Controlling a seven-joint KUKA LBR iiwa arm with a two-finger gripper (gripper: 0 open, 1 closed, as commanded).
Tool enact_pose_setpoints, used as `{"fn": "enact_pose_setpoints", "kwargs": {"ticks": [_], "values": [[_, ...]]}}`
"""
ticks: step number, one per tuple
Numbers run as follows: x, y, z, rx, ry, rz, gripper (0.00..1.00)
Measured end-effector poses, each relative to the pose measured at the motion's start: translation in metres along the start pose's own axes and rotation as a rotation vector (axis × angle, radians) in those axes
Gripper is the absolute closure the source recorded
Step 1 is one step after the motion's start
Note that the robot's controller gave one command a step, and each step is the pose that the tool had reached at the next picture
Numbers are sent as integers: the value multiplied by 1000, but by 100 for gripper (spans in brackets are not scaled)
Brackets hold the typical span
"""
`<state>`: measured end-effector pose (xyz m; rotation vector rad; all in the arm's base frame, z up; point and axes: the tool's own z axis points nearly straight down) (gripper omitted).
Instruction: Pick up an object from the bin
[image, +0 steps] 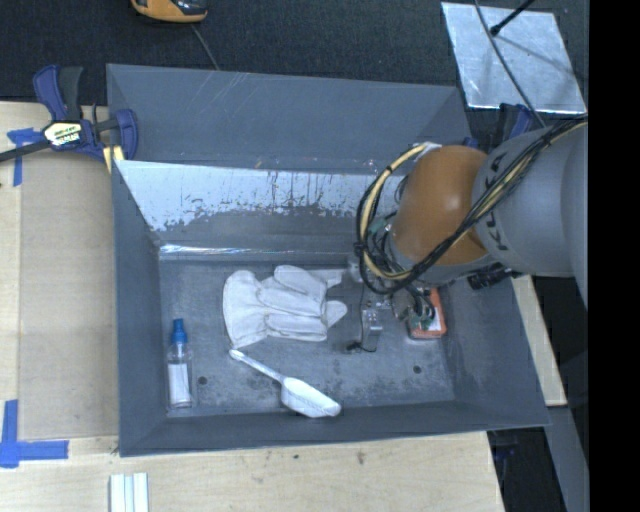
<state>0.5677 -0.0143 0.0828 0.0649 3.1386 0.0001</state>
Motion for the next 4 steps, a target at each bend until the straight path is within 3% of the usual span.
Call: {"fn": "enact_pose_setpoints", "kwargs": {"ticks": [1, 2, 3, 4], "values": [[0, 38, -5, 1, -1, -96, 0], [-13, 70, 6, 0, -3, -67, 100], [-13, 71, 6, 0, -3, -67, 100], [-1, 76, -33, 1, 7, -72, 100]]}}
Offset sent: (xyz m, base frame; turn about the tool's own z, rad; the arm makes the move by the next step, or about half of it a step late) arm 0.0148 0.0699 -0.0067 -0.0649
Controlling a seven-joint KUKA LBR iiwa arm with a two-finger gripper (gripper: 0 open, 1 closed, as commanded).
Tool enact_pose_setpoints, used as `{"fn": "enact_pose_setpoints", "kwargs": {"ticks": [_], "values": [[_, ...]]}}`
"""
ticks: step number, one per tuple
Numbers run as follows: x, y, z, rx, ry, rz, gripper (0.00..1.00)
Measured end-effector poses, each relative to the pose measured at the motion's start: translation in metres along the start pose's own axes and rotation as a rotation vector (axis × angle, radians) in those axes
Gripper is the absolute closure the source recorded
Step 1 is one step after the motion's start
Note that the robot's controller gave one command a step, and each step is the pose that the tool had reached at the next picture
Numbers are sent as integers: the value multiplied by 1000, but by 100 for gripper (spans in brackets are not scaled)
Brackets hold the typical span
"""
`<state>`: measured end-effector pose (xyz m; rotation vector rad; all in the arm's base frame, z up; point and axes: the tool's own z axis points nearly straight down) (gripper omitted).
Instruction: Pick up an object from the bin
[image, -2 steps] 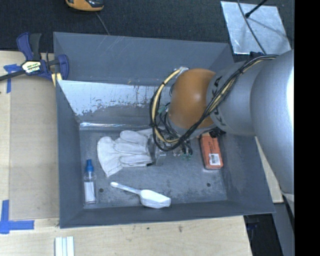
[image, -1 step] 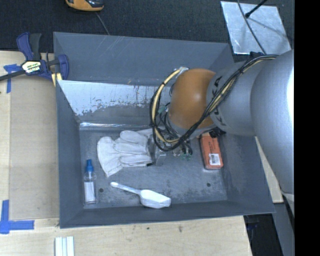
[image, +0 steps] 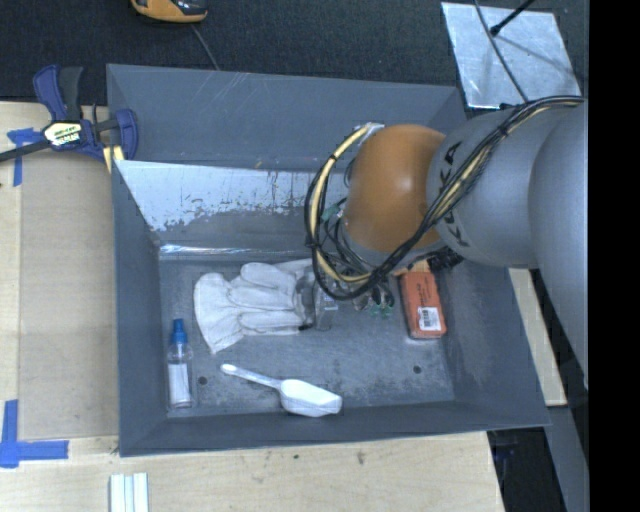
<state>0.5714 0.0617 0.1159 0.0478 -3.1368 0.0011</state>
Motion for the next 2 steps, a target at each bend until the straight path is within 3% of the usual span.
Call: {"fn": "enact_pose_setpoints", "kwargs": {"ticks": [1, 2], "values": [[-4, 15, -60, -1, -5, 7, 100], [-11, 34, -79, -1, -7, 77, 0]]}}
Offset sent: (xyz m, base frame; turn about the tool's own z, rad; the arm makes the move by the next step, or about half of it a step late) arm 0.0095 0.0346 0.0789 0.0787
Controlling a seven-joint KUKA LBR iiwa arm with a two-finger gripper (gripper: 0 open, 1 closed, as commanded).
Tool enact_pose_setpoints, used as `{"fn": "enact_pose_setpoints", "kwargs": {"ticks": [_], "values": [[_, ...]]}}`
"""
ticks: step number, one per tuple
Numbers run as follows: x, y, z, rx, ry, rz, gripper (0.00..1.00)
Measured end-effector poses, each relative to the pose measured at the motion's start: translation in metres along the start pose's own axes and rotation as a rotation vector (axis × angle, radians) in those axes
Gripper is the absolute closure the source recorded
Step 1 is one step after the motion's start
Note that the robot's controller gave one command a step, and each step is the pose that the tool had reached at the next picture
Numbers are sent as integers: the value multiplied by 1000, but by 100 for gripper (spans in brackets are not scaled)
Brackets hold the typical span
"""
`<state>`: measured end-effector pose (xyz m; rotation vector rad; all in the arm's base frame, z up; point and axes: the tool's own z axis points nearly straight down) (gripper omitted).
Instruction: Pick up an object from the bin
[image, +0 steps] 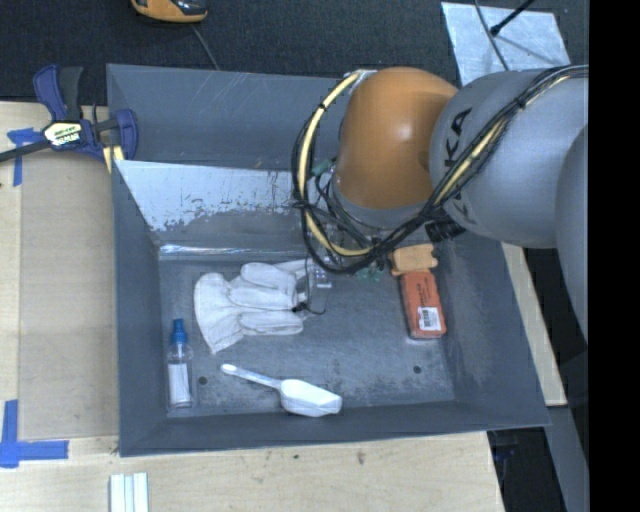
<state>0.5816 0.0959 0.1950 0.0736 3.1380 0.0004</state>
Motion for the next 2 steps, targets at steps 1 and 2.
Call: {"fn": "enact_pose_setpoints", "kwargs": {"ticks": [1, 2], "values": [[0, 0, 0, 0, 0, -1, 0], [0, 0, 0, 0, -1, 0, 0]]}}
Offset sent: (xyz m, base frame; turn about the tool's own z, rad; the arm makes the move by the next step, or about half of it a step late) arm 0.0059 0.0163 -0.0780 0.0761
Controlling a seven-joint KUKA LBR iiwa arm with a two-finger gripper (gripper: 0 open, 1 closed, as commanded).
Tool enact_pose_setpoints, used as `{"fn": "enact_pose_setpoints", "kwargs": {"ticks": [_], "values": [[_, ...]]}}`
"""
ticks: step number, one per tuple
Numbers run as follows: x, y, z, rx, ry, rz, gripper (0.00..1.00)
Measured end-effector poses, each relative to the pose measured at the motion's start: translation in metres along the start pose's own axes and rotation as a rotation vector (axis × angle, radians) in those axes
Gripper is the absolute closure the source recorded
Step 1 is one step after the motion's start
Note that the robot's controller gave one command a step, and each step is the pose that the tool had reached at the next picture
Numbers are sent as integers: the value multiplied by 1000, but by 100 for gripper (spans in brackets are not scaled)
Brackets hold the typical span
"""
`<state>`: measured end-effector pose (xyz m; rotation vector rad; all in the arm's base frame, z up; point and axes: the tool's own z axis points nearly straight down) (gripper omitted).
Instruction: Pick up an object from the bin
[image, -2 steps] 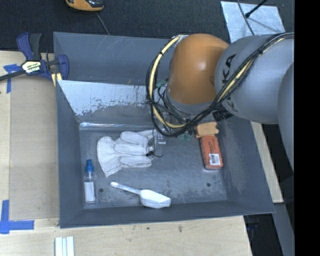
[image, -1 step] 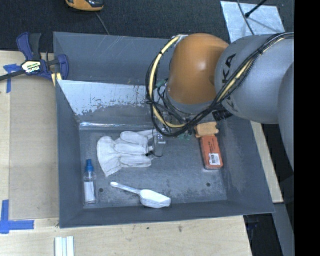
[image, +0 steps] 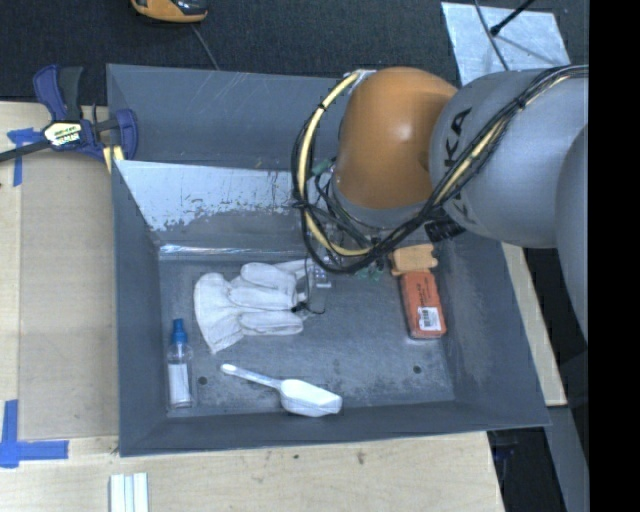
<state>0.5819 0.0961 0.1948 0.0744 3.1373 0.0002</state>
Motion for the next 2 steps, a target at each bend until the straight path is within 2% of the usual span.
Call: {"fn": "enact_pose_setpoints", "kwargs": {"ticks": [1, 2], "values": [[19, -2, 37, 1, 4, -48, 0], [22, 6, 55, 0, 0, -211, 0]]}}
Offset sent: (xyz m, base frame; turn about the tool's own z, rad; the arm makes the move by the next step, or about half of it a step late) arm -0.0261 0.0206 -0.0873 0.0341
